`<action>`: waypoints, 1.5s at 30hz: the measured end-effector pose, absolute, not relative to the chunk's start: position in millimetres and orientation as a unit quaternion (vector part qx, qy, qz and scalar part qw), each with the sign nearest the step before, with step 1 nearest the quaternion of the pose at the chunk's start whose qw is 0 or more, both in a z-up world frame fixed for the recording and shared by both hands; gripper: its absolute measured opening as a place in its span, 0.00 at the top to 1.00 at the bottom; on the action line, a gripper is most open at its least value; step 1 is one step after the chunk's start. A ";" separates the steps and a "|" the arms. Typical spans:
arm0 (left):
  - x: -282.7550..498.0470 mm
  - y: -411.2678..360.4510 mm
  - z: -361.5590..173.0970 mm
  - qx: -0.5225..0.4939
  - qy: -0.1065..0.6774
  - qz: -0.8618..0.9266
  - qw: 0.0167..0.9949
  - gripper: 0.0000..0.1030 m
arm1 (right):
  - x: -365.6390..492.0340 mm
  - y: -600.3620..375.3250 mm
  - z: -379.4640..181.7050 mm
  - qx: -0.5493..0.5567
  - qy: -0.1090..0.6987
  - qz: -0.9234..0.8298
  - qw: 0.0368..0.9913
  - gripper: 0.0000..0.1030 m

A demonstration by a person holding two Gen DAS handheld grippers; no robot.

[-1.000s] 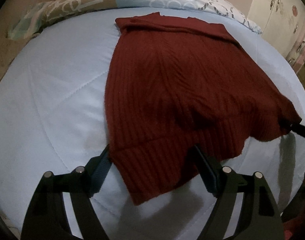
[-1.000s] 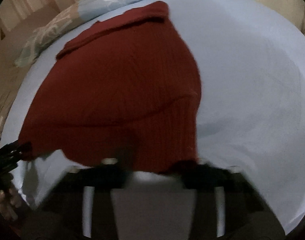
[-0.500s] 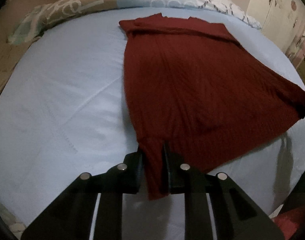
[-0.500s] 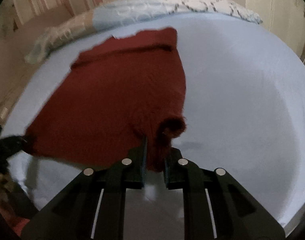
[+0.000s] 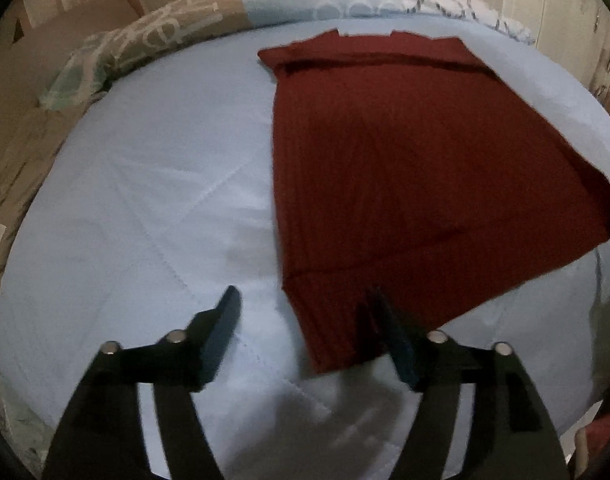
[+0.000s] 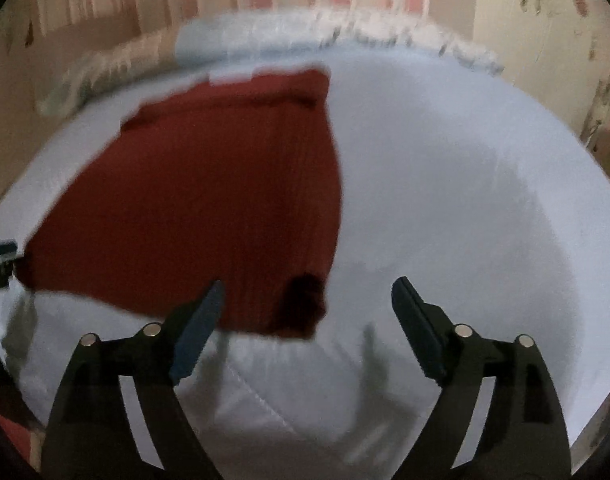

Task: Fold small clothes
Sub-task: 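Grasp the hem with the right gripper while the left gripper grasps the hem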

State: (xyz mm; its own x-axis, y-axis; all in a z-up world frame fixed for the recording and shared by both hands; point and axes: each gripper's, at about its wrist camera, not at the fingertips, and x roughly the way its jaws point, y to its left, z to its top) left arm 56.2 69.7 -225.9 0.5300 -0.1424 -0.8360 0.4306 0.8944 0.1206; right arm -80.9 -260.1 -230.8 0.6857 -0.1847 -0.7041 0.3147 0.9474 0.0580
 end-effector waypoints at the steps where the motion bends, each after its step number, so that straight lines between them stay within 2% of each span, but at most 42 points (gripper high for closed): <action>1: 55.3 69.6 -222.9 0.159 0.449 -0.164 0.864 0.27 | -81.7 -259.9 -225.7 0.083 0.359 -0.141 0.919 0.09; 3: 59.9 67.8 -221.6 0.155 0.447 -0.164 0.865 0.26 | -75.7 -260.2 -219.9 0.073 0.350 -0.151 0.921 0.05; 9: 81.1 60.3 -245.1 0.117 0.497 -0.180 0.840 0.26 | -26.0 -263.2 -255.1 0.079 0.446 -0.136 0.881 0.05; 12: 83.6 57.5 -253.3 0.108 0.506 -0.177 0.837 0.24 | -20.2 -267.7 -270.8 0.113 0.468 -0.128 0.867 0.11; 14: 82.5 55.6 -254.7 0.107 0.508 -0.174 0.837 0.24 | -22.5 -268.5 -278.1 0.129 0.477 -0.116 0.862 0.23; 16: 83.1 51.5 -254.0 0.110 0.509 -0.175 0.835 0.25 | -22.8 -265.0 -280.1 0.123 0.480 -0.115 0.861 0.25; 17: 82.9 49.1 -253.4 0.114 0.510 -0.176 0.834 0.26 | -24.4 -262.2 -279.2 0.119 0.480 -0.114 0.861 0.30; 22: 83.0 47.7 -252.7 0.109 0.514 -0.177 0.832 0.38 | -25.0 -250.5 -279.9 0.101 0.488 -0.104 0.861 0.49; 26: 79.1 38.9 -253.0 0.105 0.518 -0.199 0.825 0.78 | -21.2 -244.9 -281.6 0.097 0.496 -0.091 0.858 0.69; 32: 79.6 28.5 -253.9 0.121 0.515 -0.195 0.826 0.79 | -21.1 -245.7 -283.0 0.107 0.489 -0.071 0.863 0.84; 36: 78.1 34.7 -251.3 0.111 0.507 -0.205 0.830 0.84 | -24.3 -244.4 -277.7 0.098 0.479 -0.066 0.870 0.87; 45: 64.3 52.5 -232.9 0.092 0.482 -0.204 0.847 0.85 | -41.2 -237.1 -252.0 0.070 0.444 -0.057 0.891 0.88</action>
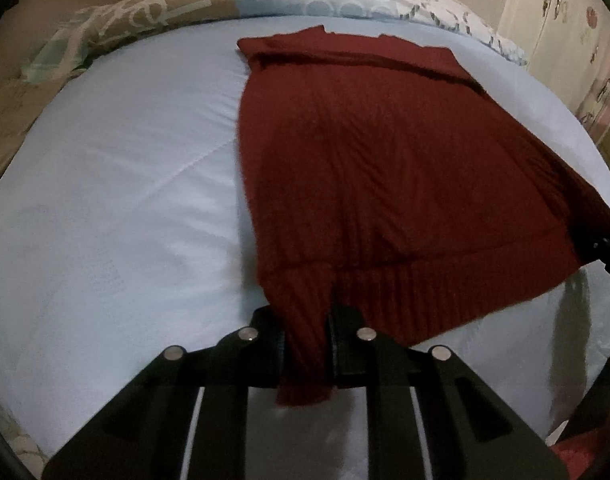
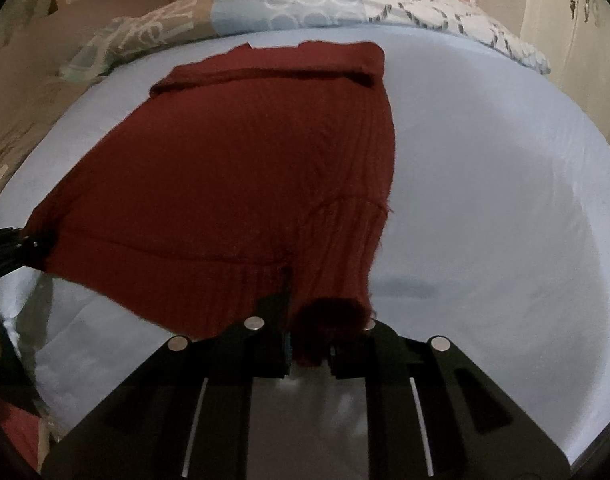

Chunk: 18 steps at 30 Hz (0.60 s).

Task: Fold small clothes
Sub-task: 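Grasp the hem with the right gripper while the left gripper grasps the hem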

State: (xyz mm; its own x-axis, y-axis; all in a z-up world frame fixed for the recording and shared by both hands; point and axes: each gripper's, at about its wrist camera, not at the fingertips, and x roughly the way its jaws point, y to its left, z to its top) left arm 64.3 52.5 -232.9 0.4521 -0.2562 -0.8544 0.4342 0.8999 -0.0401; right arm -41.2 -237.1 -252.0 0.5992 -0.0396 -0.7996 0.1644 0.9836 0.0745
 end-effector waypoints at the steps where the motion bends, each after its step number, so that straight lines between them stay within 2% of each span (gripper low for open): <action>1: 63.3 53.8 -231.6 0.092 0.481 -0.204 0.848 0.85 | -41.7 -234.9 -248.8 0.068 0.441 -0.055 0.893 0.88; 10: 36.4 73.6 -220.6 0.080 0.468 -0.206 0.856 0.85 | -75.2 -220.4 -229.8 0.044 0.423 -0.038 0.904 0.88; 14: 22.2 74.2 -199.0 0.093 0.427 -0.205 0.876 0.85 | -85.3 -219.1 -212.8 0.035 0.394 -0.038 0.918 0.88; 18: 43.6 60.8 -160.8 0.102 0.367 -0.205 0.901 0.85 | -67.4 -220.3 -185.5 0.015 0.348 -0.040 0.937 0.88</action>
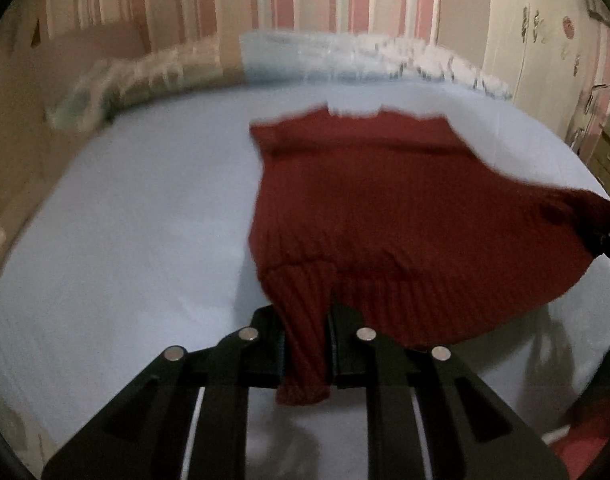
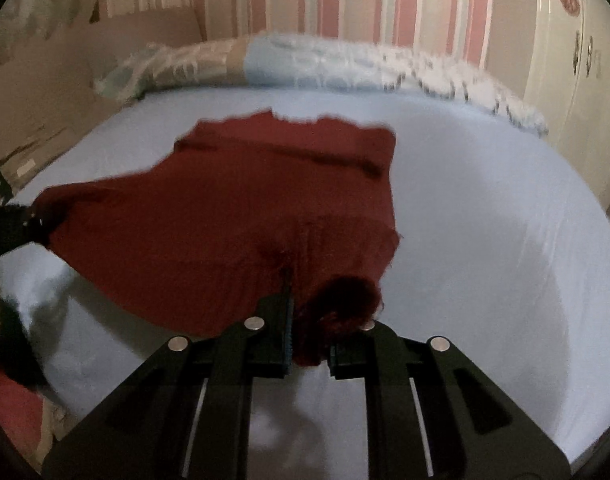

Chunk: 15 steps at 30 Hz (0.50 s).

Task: Fold small clothes
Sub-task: 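Grasp the hem with the right gripper while the left gripper grasps the hem, then lift the hem with both grippers and fold it over toward the collar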

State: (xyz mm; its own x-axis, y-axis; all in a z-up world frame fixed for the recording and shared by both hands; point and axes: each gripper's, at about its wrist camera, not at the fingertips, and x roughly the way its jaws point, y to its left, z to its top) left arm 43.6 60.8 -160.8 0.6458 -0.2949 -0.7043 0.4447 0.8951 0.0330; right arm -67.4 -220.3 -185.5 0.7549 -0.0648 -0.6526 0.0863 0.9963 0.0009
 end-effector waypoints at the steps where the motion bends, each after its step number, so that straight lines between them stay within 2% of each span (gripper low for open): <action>1: 53.2 56.2 -152.3 0.104 0.355 -0.204 0.906 0.85 | -60.6 -222.0 -180.8 0.014 0.341 -0.041 0.939 0.88; 7: 125.7 27.7 -117.3 0.101 0.307 -0.193 0.926 0.85 | 2.4 -258.0 -151.5 0.068 0.304 -0.048 0.949 0.87; 11: 177.1 11.7 -103.6 0.089 0.301 -0.191 0.930 0.85 | 57.7 -291.3 -138.1 0.139 0.303 -0.039 0.942 0.87; 15: 247.7 -20.9 -107.4 0.111 0.322 -0.183 0.922 0.85 | 122.0 -316.3 -137.0 0.164 0.321 -0.045 0.932 0.87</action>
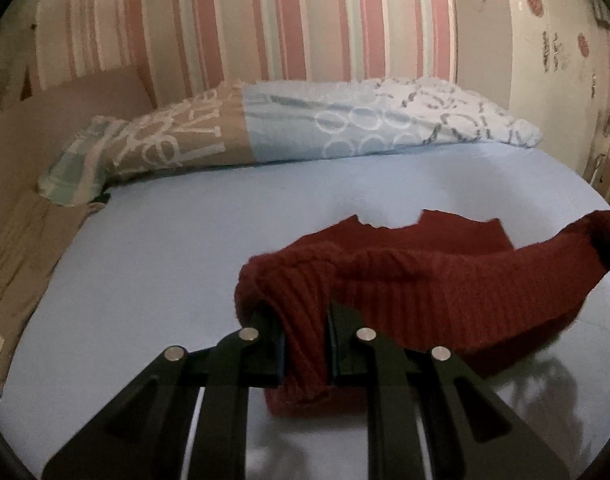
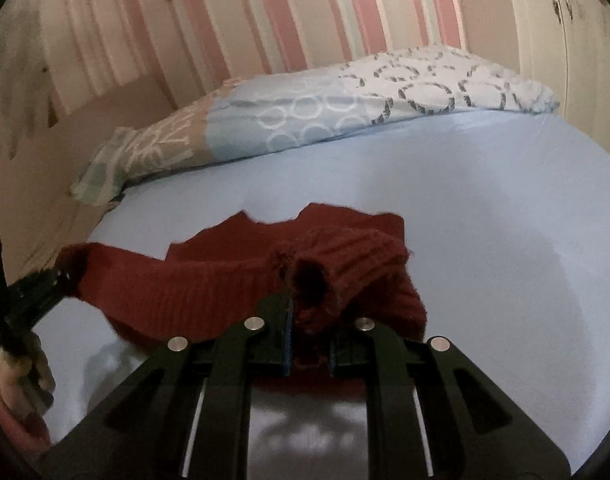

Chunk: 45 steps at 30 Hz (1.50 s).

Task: Fold small clothes
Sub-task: 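Lift the hem with both grippers and fold it over toward the collar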

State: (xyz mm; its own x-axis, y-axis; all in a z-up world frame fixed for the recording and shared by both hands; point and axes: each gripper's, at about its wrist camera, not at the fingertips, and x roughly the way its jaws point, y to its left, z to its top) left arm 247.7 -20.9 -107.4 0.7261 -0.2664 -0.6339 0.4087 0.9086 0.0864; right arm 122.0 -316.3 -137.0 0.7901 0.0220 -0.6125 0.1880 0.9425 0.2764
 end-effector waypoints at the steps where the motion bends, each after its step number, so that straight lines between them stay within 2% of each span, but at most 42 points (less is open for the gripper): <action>1: 262.6 -26.3 -110.7 0.112 0.331 -0.183 0.919 0.85 | 143.7 -323.2 -141.2 0.169 0.336 -0.046 0.926 0.87; 5: 314.2 -45.1 -138.8 0.126 0.365 -0.178 0.905 0.85 | 202.4 -340.2 -169.1 0.181 0.375 -0.053 0.908 0.87; 11: 366.3 -61.4 -211.0 0.150 0.420 -0.168 0.879 0.85 | 258.5 -350.8 -237.3 0.182 0.434 -0.067 0.880 0.87; 17: 371.5 -66.6 -232.0 0.182 0.404 -0.171 0.880 0.84 | 267.7 -353.9 -262.1 0.174 0.443 -0.067 0.877 0.87; 20: 374.6 -65.8 -232.7 0.179 0.410 -0.179 0.876 0.77 | 270.9 -356.1 -261.1 0.167 0.447 -0.060 0.877 0.85; 21: 376.2 -65.2 -231.2 0.181 0.411 -0.178 0.875 0.70 | 270.7 -356.7 -257.7 0.165 0.447 -0.053 0.878 0.83; 22: 377.1 -62.7 -227.9 0.180 0.412 -0.179 0.875 0.65 | 270.5 -357.6 -254.9 0.164 0.445 -0.047 0.879 0.73; 23: 377.7 -62.2 -224.2 0.177 0.412 -0.185 0.875 0.51 | 267.9 -357.7 -249.0 0.162 0.437 -0.037 0.884 0.57; 24: 377.1 -57.9 -218.4 0.168 0.411 -0.196 0.874 0.38 | 261.1 -358.3 -240.5 0.158 0.420 -0.028 0.893 0.50; 26: 372.0 -46.6 -205.1 0.164 0.392 -0.187 0.886 0.17 | 249.1 -356.3 -224.0 0.139 0.390 -0.033 0.909 0.15; 27: 369.8 -41.4 -199.3 0.159 0.383 -0.190 0.890 0.16 | 242.0 -355.0 -217.1 0.126 0.378 -0.034 0.917 0.10; 34: 351.4 -5.2 -168.2 0.101 0.361 -0.193 0.907 0.16 | 221.6 -341.9 -206.2 0.086 0.367 -0.019 0.926 0.10; 40: 317.9 -31.0 -196.4 0.134 0.373 -0.237 0.887 0.15 | 219.6 -328.3 -219.8 0.073 0.376 -0.017 0.924 0.10; 41: 318.6 -37.3 -205.4 0.148 0.381 -0.234 0.882 0.15 | 221.3 -327.3 -224.3 0.069 0.383 -0.020 0.921 0.17; 43: 325.7 -49.1 -220.0 0.159 0.397 -0.237 0.872 0.15 | 227.1 -325.7 -231.0 0.064 0.395 -0.021 0.916 0.37; 44: 330.6 -53.2 -223.5 0.159 0.402 -0.238 0.870 0.15 | 234.9 -326.0 -235.0 0.063 0.408 -0.020 0.911 0.42; 45: 338.2 -58.8 -224.9 0.159 0.404 -0.236 0.869 0.15 | 240.6 -326.8 -236.7 0.065 0.410 -0.022 0.909 0.43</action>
